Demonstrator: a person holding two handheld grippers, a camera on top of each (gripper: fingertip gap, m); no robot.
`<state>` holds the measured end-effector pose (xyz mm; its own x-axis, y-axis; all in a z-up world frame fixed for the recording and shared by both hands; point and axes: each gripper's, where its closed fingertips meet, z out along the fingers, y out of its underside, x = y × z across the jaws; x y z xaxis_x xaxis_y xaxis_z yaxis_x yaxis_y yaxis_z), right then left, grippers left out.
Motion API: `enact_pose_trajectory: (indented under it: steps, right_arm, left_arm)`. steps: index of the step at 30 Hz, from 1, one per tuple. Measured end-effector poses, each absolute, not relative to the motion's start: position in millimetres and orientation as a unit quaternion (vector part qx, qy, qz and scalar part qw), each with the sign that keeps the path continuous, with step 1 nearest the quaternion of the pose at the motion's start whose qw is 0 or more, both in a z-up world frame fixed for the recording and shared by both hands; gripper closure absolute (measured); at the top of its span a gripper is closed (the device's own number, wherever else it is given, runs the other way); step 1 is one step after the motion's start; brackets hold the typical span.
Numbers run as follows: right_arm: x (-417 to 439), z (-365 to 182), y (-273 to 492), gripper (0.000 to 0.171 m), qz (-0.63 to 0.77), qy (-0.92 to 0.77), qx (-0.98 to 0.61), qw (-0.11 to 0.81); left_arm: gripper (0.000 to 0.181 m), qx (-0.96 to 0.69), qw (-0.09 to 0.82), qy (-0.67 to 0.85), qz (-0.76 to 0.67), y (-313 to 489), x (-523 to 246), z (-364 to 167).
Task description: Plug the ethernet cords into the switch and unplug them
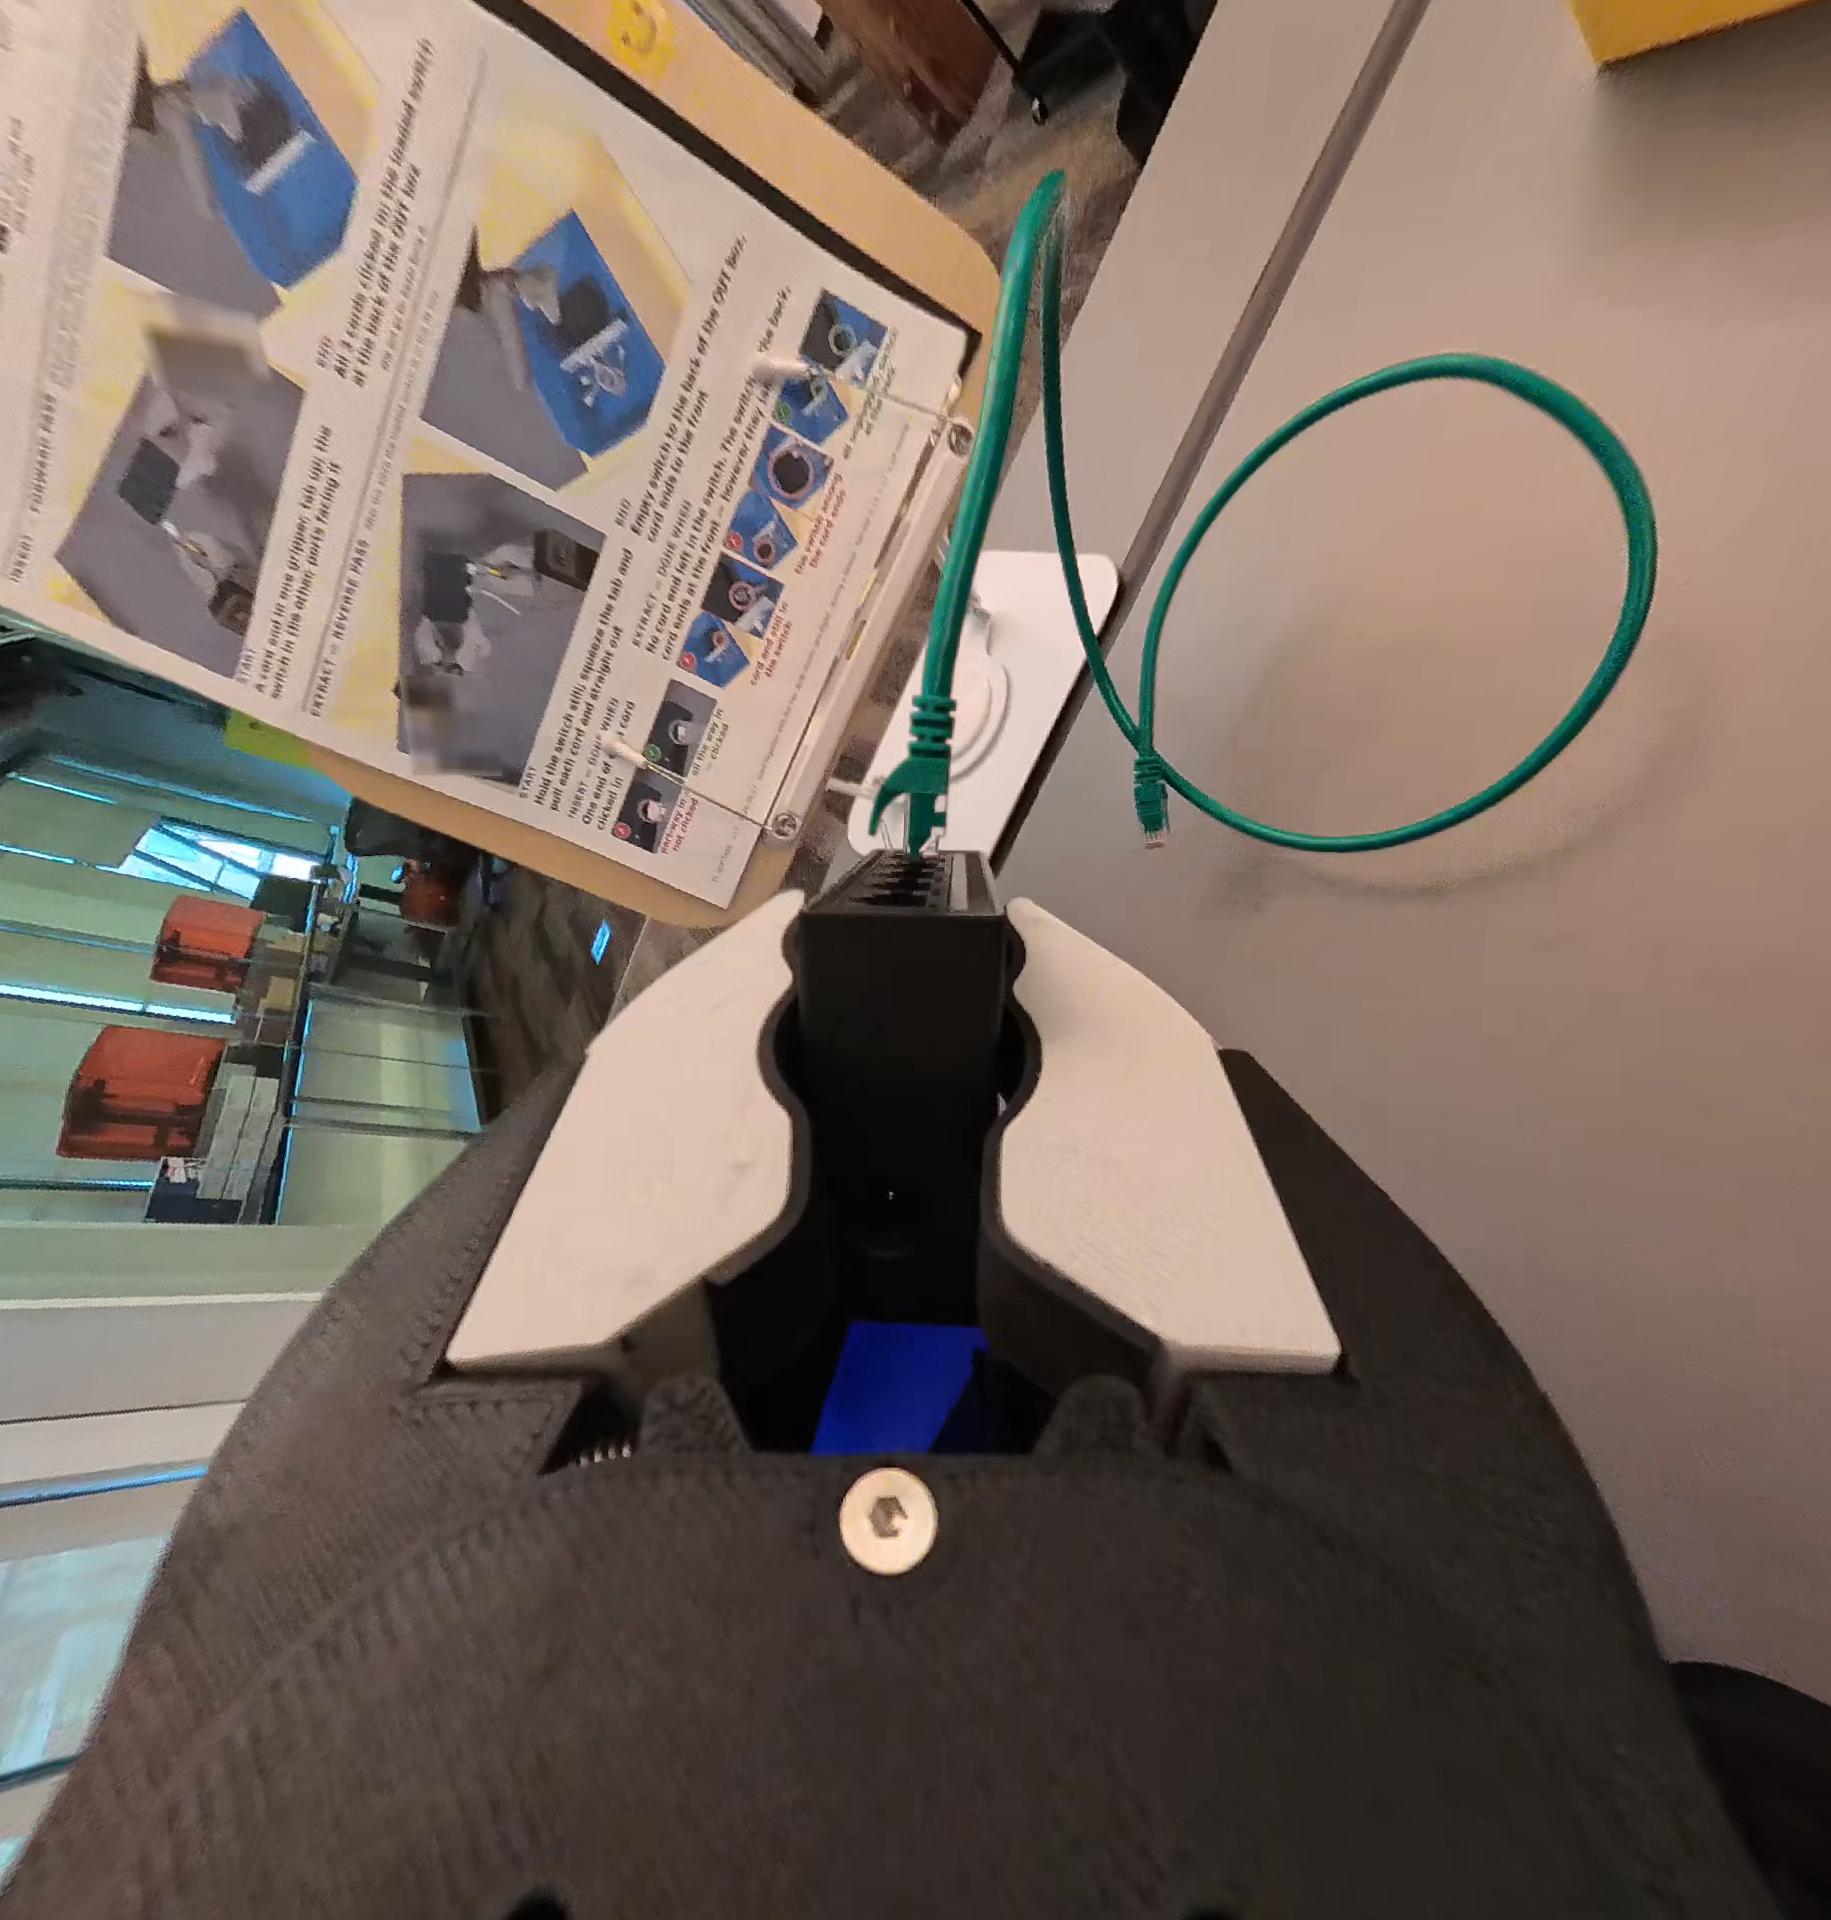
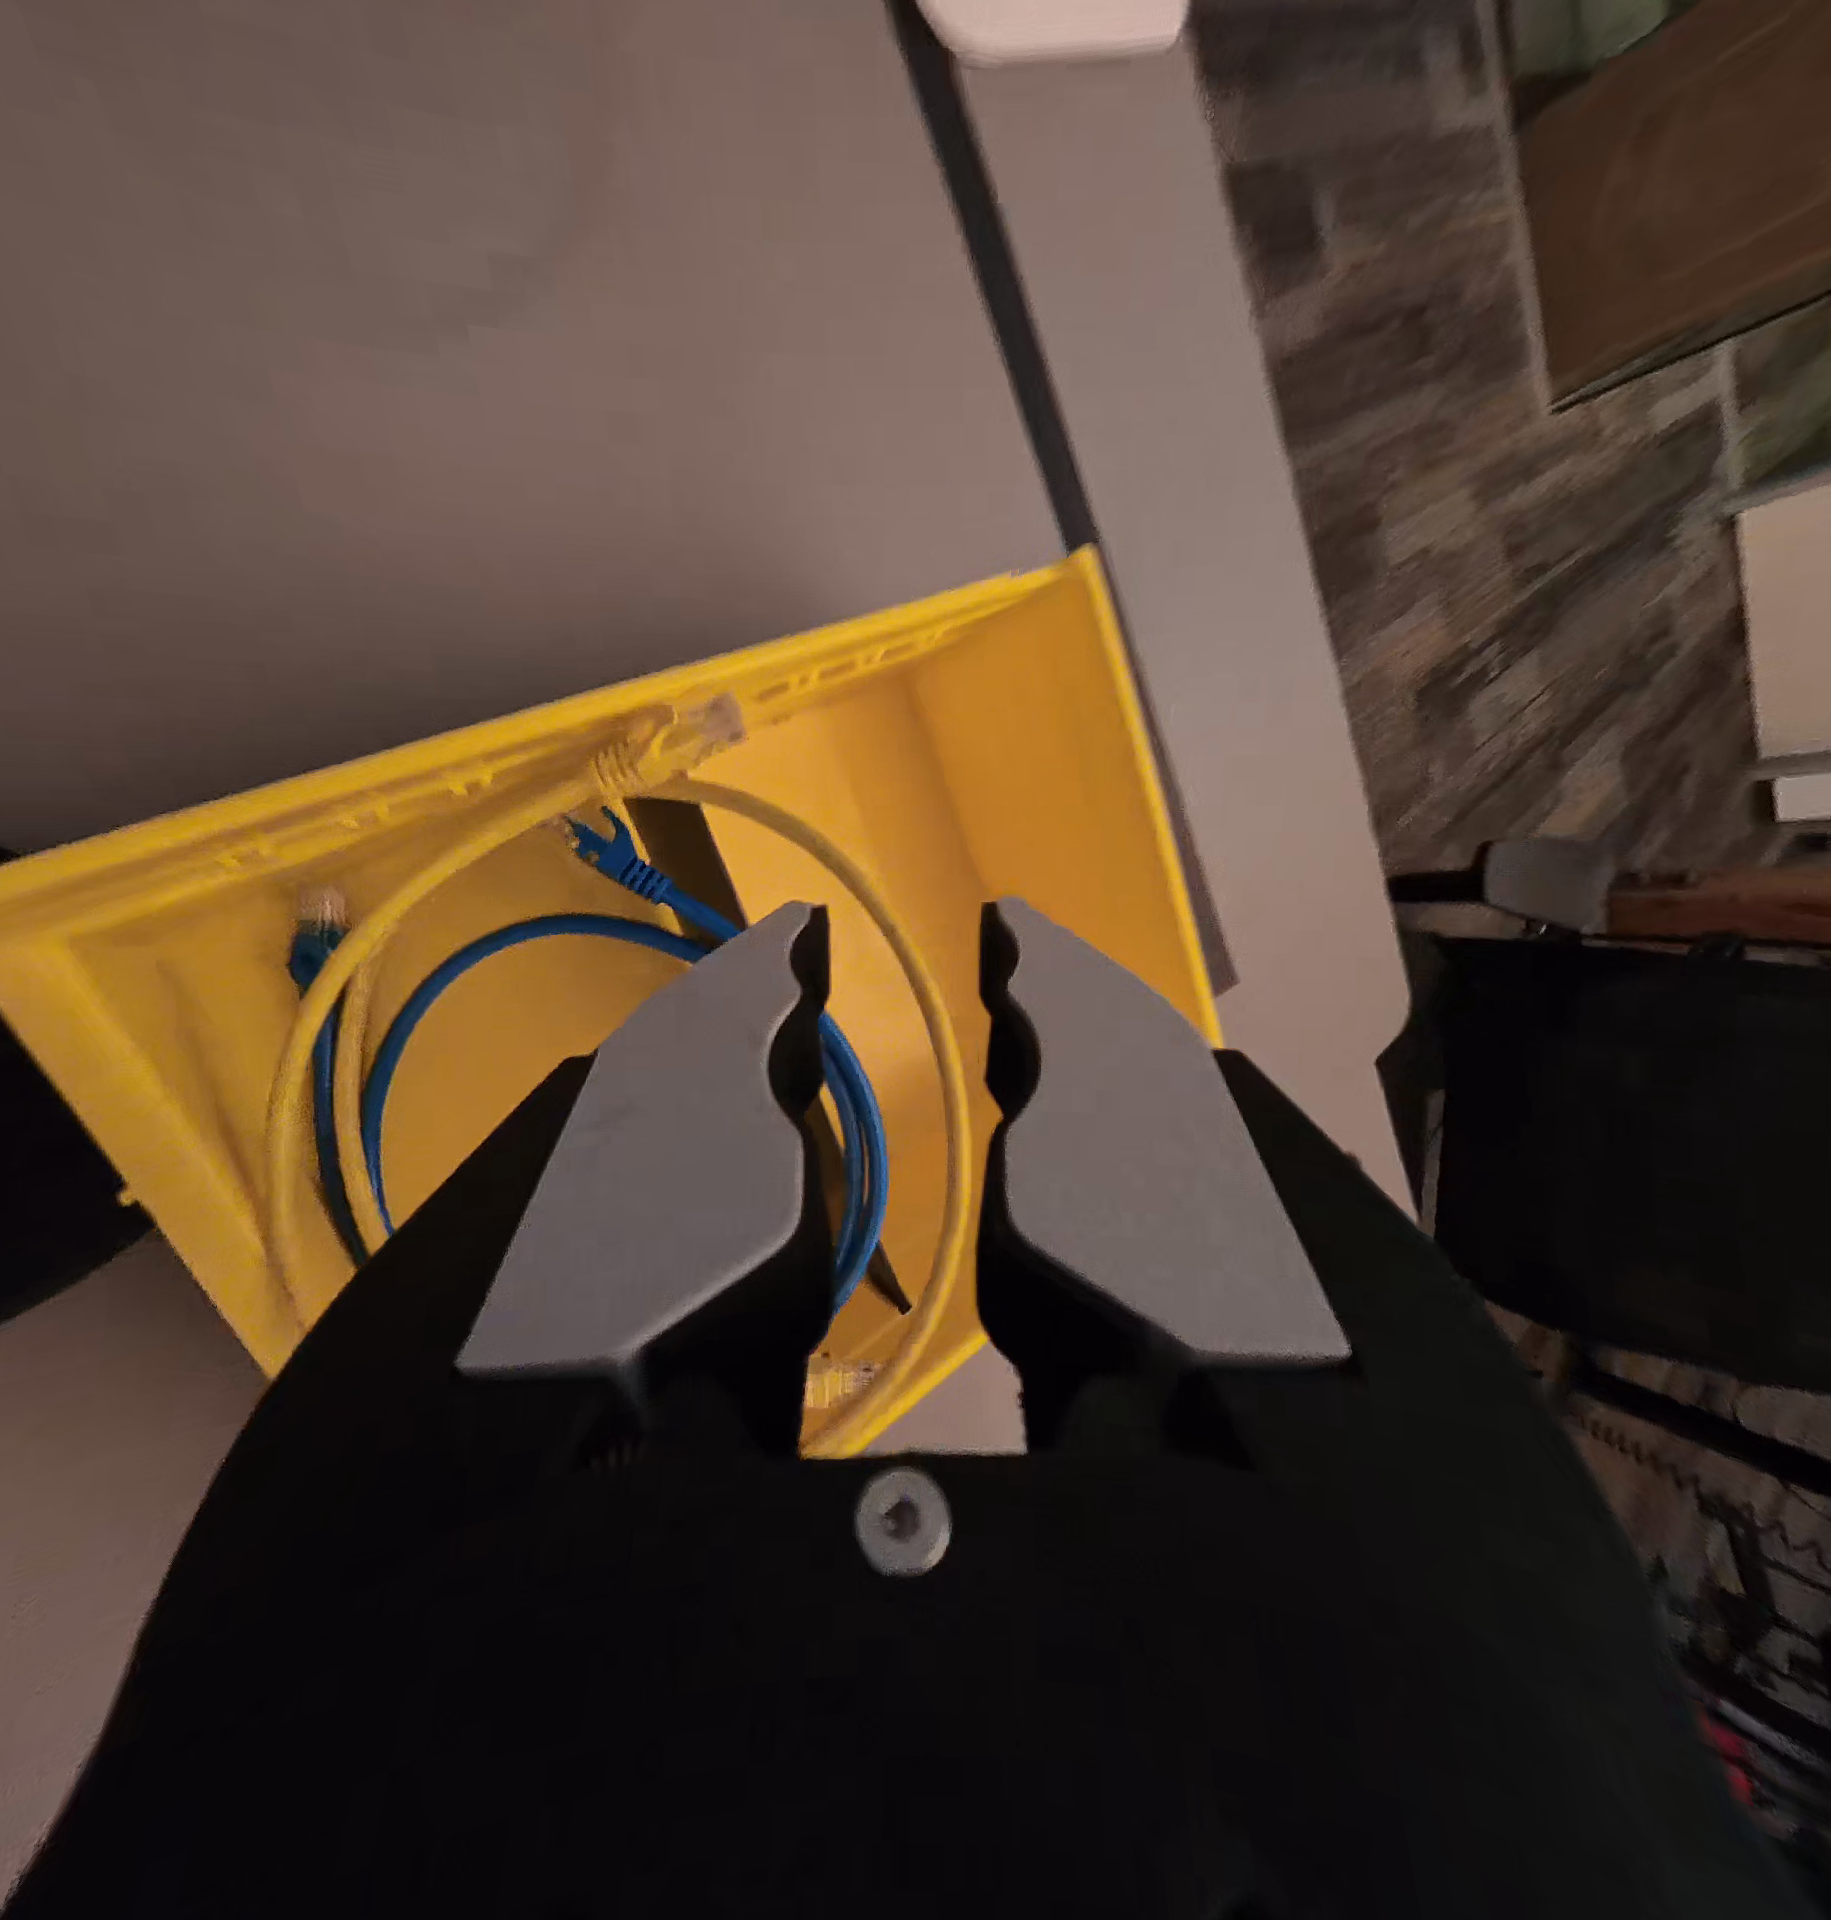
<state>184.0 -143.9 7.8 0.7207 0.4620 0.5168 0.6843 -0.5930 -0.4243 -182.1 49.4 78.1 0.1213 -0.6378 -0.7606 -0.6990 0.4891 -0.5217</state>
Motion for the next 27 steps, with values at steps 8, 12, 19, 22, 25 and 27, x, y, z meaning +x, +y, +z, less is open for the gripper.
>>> enact_pose_trajectory:
  steps: [8,12,19,22,25,27]
  right_arm:
    - [72.5,141.7,-111.6,0.128,-0.215,-0.317,-0.709,0.592]
    - [-36.9,147.5,-92.1,0.12,-0.229,-0.379,-0.587,0.678]
    - [-132.3,109.0,-53.7,0.131,-0.256,-0.494,-0.514,0.653]
    - [-126.1,103.9,-51.5,0.134,-0.244,-0.486,-0.533,0.648]
    - [-114.8,109.0,-65.4,0.148,-0.29,-0.506,-0.517,0.626]
    - [-101.9,105.6,-71.6,0.148,-0.274,-0.51,-0.546,0.605]
  left_arm:
    - [0.153,-0.451,0.599,0.661,-0.014,25.4,-173.3,100.3]
    - [0.153,-0.404,0.612,0.679,-0.015,14.0,-164.4,99.0]
    - [0.152,-0.296,0.642,0.707,0.017,-9.9,-140.4,90.0]
    - [0.154,-0.276,0.64,0.717,0.013,-18.7,-131.9,84.4]
    - [0.152,-0.264,0.633,0.727,0.017,-22.9,-126.5,77.6]
    - [0.152,-0.249,0.632,0.734,0.017,-29.8,-123.2,74.8]
